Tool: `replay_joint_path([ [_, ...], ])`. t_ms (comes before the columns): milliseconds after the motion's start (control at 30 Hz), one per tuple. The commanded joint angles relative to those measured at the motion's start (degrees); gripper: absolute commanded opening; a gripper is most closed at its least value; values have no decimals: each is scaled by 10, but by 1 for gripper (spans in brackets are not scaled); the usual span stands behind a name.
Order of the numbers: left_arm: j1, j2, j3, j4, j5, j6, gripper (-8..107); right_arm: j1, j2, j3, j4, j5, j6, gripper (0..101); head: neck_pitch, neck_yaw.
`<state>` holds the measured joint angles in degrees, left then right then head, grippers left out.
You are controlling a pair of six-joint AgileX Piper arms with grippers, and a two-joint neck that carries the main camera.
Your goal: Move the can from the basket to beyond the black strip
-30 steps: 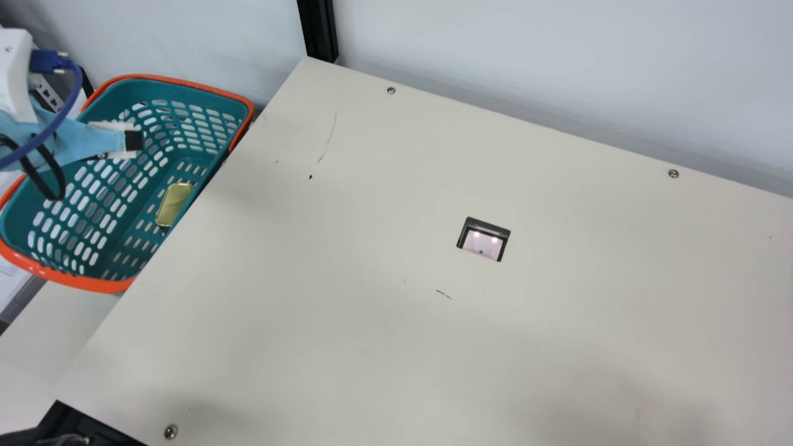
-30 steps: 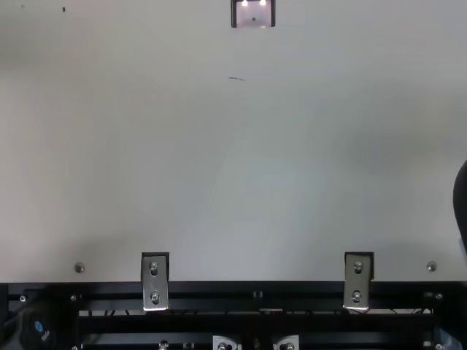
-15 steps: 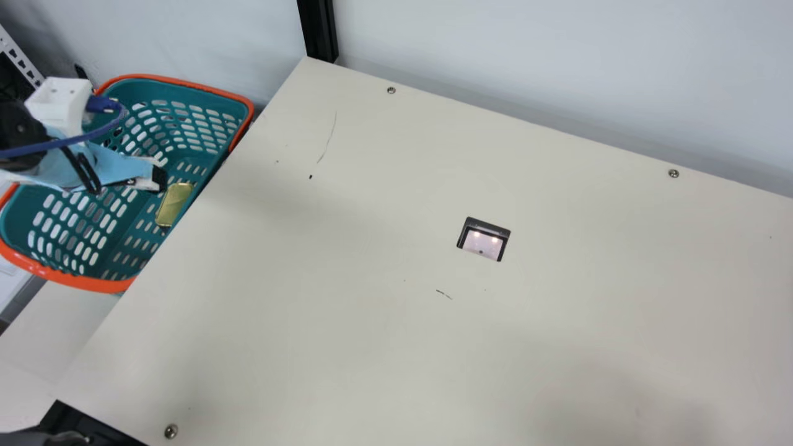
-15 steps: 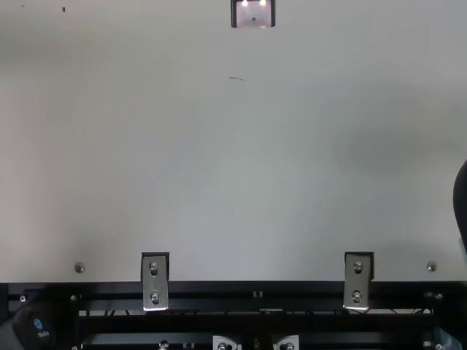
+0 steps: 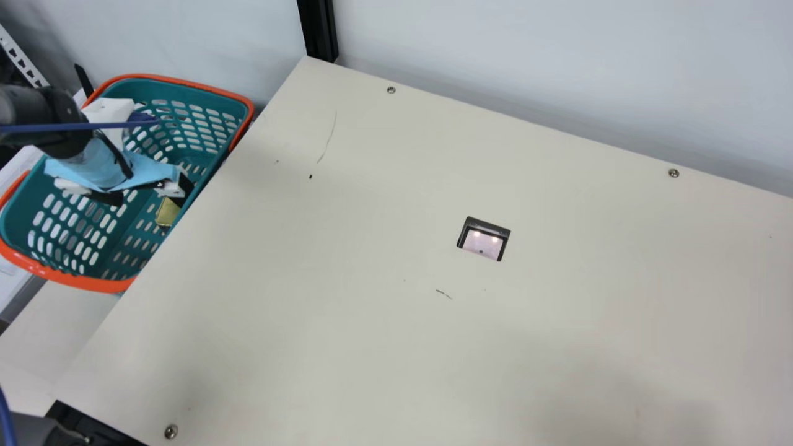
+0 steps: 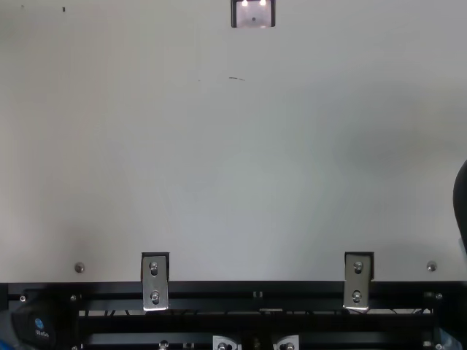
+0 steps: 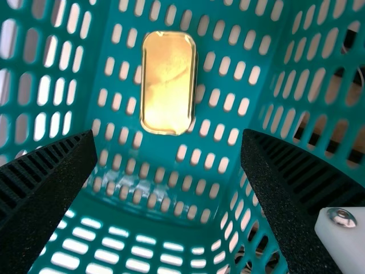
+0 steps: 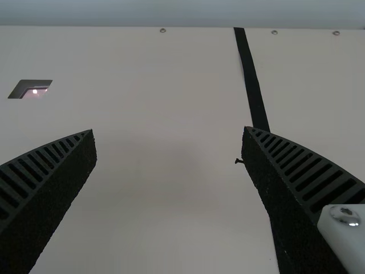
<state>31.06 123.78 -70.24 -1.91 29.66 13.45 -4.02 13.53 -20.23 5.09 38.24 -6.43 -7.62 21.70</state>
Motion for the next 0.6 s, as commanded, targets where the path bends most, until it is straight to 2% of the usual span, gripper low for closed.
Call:
replay_joint_path([
  [0, -1, 34, -44, -1, 16, 1, 90, 0, 0, 0, 0, 0, 0, 101, -18, 7],
  [300, -9, 129, -160, 5, 63, 0, 90, 0, 0, 0, 0, 0, 0, 101, -18, 7],
  [567, -7, 196, -239, 6, 92, 5, 90, 0, 0, 0, 0, 0, 0, 101, -18, 7],
])
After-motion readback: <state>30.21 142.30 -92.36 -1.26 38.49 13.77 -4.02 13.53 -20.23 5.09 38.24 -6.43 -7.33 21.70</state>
